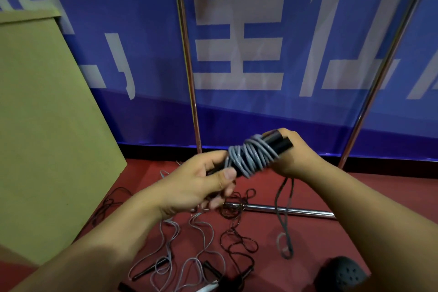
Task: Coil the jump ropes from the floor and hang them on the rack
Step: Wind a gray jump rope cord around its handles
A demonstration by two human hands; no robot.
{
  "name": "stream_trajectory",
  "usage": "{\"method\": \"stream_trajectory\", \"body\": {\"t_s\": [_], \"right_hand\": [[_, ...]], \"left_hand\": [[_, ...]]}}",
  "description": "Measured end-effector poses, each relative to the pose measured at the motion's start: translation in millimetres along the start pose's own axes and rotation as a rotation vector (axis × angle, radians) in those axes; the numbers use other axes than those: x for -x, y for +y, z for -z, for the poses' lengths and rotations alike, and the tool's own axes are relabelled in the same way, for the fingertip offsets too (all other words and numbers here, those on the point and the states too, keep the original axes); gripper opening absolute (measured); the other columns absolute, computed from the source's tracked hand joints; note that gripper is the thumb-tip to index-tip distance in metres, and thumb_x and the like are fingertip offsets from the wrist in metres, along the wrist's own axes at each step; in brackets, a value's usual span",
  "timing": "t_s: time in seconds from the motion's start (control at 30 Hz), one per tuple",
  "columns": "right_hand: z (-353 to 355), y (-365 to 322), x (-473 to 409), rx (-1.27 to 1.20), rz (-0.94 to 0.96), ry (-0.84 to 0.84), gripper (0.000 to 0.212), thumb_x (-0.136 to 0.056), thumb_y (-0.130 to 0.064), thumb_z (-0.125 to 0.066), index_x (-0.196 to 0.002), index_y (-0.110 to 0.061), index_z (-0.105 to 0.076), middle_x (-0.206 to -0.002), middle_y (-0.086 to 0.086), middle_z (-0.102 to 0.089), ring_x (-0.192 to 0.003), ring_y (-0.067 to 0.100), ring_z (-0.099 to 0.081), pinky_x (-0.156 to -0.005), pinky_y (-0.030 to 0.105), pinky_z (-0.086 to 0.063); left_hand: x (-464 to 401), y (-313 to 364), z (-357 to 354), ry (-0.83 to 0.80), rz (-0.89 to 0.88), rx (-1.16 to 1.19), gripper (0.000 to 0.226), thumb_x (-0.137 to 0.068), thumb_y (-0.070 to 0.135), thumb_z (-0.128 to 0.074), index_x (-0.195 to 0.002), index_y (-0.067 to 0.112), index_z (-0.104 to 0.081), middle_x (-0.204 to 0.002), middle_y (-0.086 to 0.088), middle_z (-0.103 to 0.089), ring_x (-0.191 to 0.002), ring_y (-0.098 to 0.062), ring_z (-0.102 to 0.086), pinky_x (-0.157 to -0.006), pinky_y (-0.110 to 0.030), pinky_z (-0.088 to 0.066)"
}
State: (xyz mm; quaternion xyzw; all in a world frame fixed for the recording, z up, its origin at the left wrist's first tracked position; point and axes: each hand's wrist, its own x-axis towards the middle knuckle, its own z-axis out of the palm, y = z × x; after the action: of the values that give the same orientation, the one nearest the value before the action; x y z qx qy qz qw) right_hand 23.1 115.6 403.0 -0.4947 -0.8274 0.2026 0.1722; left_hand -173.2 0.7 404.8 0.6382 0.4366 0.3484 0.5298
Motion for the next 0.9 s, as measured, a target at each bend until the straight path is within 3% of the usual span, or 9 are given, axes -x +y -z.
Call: {"method": "stream_trajectory", "body": {"t_s": [0.07, 0.17, 0.27, 0.37, 0.43, 0.53, 0.63, 0.73, 0.9], "right_hand": [[-5, -2, 2, 0.008, -0.022, -0.001, 0.025, -0.086, -0.039, -0.068, -0.086, -0.015, -0.072, -0.082, 0.007, -0.07, -0.081, 0.026, -0.065, -0.073, 0.037, -0.054], [-7, -5, 4, -0.072, -0.084, -0.051, 0.037, -0.085, -0.051, -0.067, -0.078, -0.015, -0.072, -0.074, 0.005, -0.071, -0.075, 0.022, -0.066, -0.072, 0.035, -0.055], [-11, -8, 7, -0.016, -0.064, -0.105, 0.04, -0.089, -0.054, -0.061, -0.072, -0.019, -0.069, -0.072, 0.003, -0.071, -0.072, 0.021, -0.067, -0.071, 0.033, -0.055], [-16, -12, 12, 0.039, -0.02, -0.142, 0.033, -0.093, -0.047, -0.058, -0.084, -0.018, -0.072, -0.078, 0.002, -0.071, -0.078, 0.021, -0.066, -0.076, 0.034, -0.055], [-19, -19, 19, 0.057, 0.027, -0.215, 0.026, -0.094, -0.041, -0.058, -0.092, -0.019, -0.071, -0.083, 0.0, -0.07, -0.081, 0.02, -0.064, -0.076, 0.03, -0.052], [-24, -32, 27, 0.076, 0.116, -0.339, 0.023, -0.094, -0.038, -0.059, -0.092, -0.018, -0.07, -0.088, 0.001, -0.069, -0.082, 0.019, -0.062, -0.07, 0.028, -0.046], [-24, -39, 31, 0.111, 0.118, -0.391, 0.031, -0.093, -0.04, -0.06, -0.071, -0.018, -0.059, -0.074, 0.001, -0.061, -0.069, 0.018, -0.055, -0.056, 0.028, -0.039], [-18, -40, 35, 0.153, 0.073, -0.404, 0.039, -0.094, -0.041, -0.057, -0.064, -0.017, -0.053, -0.068, 0.003, -0.054, -0.063, 0.019, -0.049, -0.052, 0.026, -0.036], [-10, -39, 38, 0.025, -0.018, -0.233, 0.031, -0.096, -0.041, -0.055, -0.073, -0.019, -0.059, -0.076, 0.001, -0.062, -0.069, 0.018, -0.056, -0.059, 0.026, -0.04]], "left_hand": [[-2, -2, 2, 0.027, -0.012, 0.119, 0.041, -0.095, 0.027, -0.05, -0.13, 0.006, -0.051, -0.075, 0.0, -0.054, -0.05, -0.012, -0.045, -0.049, -0.019, -0.038], [-3, -2, 3, 0.026, -0.04, 0.174, 0.039, -0.096, 0.02, -0.049, -0.133, 0.01, -0.05, -0.081, -0.001, -0.053, -0.055, -0.013, -0.047, -0.058, -0.022, -0.043], [-5, -3, 3, 0.158, 0.0, 0.135, 0.029, -0.1, 0.011, -0.049, -0.128, 0.004, -0.049, -0.08, -0.003, -0.053, -0.055, -0.013, -0.047, -0.059, -0.024, -0.043], [-8, -8, 6, 0.405, 0.063, -0.148, 0.013, -0.103, 0.012, -0.049, -0.113, 0.005, -0.053, -0.075, -0.003, -0.055, -0.051, -0.011, -0.049, -0.058, -0.028, -0.042], [-10, -13, 8, 0.552, 0.09, -0.405, 0.006, -0.101, 0.021, -0.053, -0.101, 0.014, -0.054, -0.066, 0.002, -0.059, -0.046, -0.006, -0.051, -0.052, -0.017, -0.041], [-11, -15, 10, 0.655, 0.144, -0.515, 0.008, -0.1, 0.029, -0.054, -0.094, 0.025, -0.052, -0.067, 0.0, -0.065, -0.045, -0.003, -0.057, -0.045, -0.01, -0.037], [-14, -22, 21, 0.696, 0.245, -0.617, 0.016, -0.099, 0.036, -0.055, -0.095, 0.02, -0.054, -0.075, -0.002, -0.07, -0.06, -0.01, -0.066, -0.057, -0.022, -0.049], [-15, -31, 39, 0.769, 0.35, -0.691, 0.023, -0.096, 0.041, -0.056, -0.094, 0.019, -0.055, -0.082, -0.006, -0.071, -0.077, -0.025, -0.069, -0.072, -0.037, -0.053], [-14, -37, 48, 0.744, 0.455, -0.588, 0.028, -0.098, 0.036, -0.055, -0.089, 0.01, -0.059, -0.055, -0.001, -0.067, -0.045, -0.008, -0.058, -0.055, -0.027, -0.041]]}}
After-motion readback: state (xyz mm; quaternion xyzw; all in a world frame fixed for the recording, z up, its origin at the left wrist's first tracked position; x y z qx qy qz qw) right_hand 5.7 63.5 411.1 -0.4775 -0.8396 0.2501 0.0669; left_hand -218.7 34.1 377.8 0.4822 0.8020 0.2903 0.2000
